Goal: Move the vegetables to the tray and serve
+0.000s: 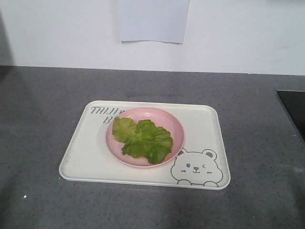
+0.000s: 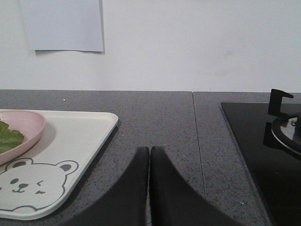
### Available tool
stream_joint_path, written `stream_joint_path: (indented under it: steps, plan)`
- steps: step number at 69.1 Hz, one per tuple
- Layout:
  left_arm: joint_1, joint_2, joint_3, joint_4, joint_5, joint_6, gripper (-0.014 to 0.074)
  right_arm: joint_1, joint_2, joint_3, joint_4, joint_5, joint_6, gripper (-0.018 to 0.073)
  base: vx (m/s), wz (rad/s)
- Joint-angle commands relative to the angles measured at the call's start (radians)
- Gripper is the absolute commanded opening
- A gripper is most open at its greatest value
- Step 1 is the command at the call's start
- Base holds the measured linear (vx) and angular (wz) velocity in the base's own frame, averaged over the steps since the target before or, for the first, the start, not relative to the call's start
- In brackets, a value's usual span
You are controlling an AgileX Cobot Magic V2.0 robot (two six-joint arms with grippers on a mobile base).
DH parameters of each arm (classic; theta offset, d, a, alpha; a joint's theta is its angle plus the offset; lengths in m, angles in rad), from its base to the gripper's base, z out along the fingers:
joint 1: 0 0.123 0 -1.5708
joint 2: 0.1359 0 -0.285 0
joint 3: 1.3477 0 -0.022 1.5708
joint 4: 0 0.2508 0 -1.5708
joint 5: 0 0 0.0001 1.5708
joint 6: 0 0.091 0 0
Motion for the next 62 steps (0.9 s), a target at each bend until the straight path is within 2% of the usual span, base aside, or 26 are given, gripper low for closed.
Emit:
stream_joint_path:
  steps: [1, 62]
  plan:
    - [0.001, -0.015, 0.027, 0.0, -0.076, -0.01, -0.0007, -0.006, -0.009, 0.016, -0.002, -0.084, -0.01, -0.0006, 0.0, 0.0]
    - [0.001, -0.015, 0.027, 0.0, -0.076, -0.01, -0.0007, -0.006, -0.007, 0.016, -0.002, -0.084, -0.009, -0.0006, 0.0, 0.0]
